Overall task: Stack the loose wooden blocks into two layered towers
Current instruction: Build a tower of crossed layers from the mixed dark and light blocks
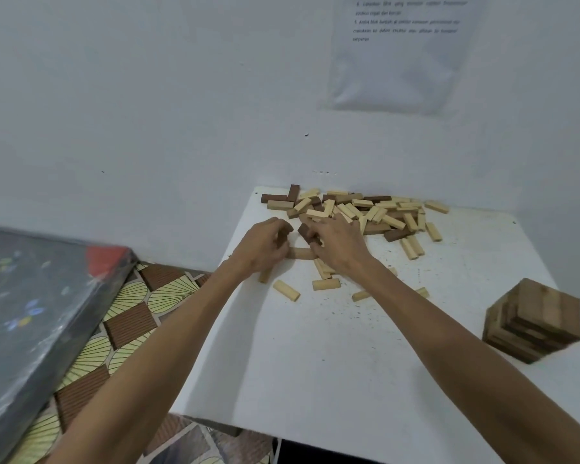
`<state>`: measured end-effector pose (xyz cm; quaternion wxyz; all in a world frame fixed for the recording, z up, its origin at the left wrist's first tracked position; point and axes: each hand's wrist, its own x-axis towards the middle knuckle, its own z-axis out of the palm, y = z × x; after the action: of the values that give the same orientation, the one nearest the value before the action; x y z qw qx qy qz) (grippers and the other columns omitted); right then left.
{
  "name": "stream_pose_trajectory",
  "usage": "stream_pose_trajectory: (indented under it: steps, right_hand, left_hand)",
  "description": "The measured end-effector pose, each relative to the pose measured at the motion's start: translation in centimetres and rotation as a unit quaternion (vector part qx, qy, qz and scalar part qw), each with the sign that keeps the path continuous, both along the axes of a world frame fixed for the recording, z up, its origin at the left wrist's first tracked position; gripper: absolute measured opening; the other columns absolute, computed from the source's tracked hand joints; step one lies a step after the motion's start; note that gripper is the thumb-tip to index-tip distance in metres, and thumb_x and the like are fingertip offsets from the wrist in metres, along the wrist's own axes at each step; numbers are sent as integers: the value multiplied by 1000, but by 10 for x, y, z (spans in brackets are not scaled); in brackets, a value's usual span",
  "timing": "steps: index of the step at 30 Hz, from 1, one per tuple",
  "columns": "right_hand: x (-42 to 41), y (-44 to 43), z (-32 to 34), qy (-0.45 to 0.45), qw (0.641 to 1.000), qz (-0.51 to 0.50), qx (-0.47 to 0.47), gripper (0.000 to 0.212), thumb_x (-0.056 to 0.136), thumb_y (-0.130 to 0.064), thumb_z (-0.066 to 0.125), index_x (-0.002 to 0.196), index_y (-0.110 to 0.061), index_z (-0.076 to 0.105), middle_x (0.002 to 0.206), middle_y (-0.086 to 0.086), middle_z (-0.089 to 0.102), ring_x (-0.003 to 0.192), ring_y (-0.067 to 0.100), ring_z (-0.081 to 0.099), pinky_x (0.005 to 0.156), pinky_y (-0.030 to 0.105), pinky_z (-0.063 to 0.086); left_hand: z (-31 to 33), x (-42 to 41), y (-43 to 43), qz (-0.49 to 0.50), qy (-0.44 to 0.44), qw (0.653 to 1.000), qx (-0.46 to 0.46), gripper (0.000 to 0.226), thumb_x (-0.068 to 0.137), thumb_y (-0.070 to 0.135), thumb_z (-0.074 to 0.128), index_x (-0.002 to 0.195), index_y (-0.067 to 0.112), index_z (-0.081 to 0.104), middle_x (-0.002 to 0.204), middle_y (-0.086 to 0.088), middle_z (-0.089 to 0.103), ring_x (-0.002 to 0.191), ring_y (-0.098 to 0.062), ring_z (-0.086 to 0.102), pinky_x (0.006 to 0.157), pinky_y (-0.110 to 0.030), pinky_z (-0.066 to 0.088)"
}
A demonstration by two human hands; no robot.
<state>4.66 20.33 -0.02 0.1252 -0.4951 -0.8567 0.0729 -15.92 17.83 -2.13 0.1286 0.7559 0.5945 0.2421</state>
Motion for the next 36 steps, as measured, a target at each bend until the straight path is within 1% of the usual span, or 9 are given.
stream_pose_trajectory:
  steps: [3,7,10,13,17,22,29,33,36]
  right_hand:
    - [0,-5,-1,2,1000,-15,-13,41,98,-29,61,139,-28,56,118,-3,68,123,30,47,97,55,41]
    - [-1,-10,-4,-52,999,8,-5,66,92,-37,62,153,-25,40,135,-1,55,129,31,43,97,52,39]
    - [-1,-10,-9,-40,999,-2,-11,69,95,-40,62,155,-24,34,142,0,52,133,29,40,103,54,37]
    - [1,-7,-12,-10,1000,-17,-20,62,95,-49,63,147,-22,42,136,0,59,132,28,42,103,54,36]
    - [3,-2,-15,60,995,-54,-51,65,91,-45,71,144,-21,43,121,0,66,125,29,46,100,53,37]
    - [7,-4,-17,44,998,-45,-25,64,89,-49,69,142,-22,45,121,-4,65,124,27,47,100,52,35]
    - [-4,-5,-18,22,996,-74,-35,63,89,-43,71,141,-18,45,132,4,62,127,30,47,102,53,39]
    - [-7,-7,-19,14,996,-83,-26,62,91,-45,68,141,-16,45,131,6,63,129,31,45,100,52,35]
    - [-6,-8,-23,42,995,-85,-36,56,87,-47,69,129,-13,53,129,6,61,131,29,41,98,50,35]
  left_hand:
    - [-2,0,-4,-6,-15,1000,7,26,93,15,59,118,15,65,113,1,68,101,-20,62,87,-32,50]
    - [-5,6,1,115,58,992,14,32,100,37,52,125,18,62,121,-2,64,121,-28,50,95,-41,40]
    - [-3,10,2,127,39,991,-35,47,101,47,46,137,18,53,117,2,70,124,-27,47,99,-44,34]
    - [-6,9,-1,92,58,993,-39,64,88,56,52,141,19,49,122,4,68,127,-26,48,101,-46,36]
    - [-11,6,-3,89,55,993,-55,77,78,60,72,139,20,49,123,7,66,127,-22,46,102,-44,35]
    - [-8,10,-1,103,59,992,-40,64,84,59,73,134,21,56,111,13,72,122,-20,49,98,-42,37]
    - [-6,13,-3,140,-45,987,-65,54,93,52,67,129,13,57,105,1,72,100,-22,62,85,-39,54]
    - [-6,13,-6,146,-54,986,-58,49,94,46,69,128,13,56,103,0,71,97,-22,62,83,-39,55]
    - [-6,13,-8,140,-50,988,-50,43,93,37,70,126,13,56,103,-2,68,95,-22,61,82,-37,53]
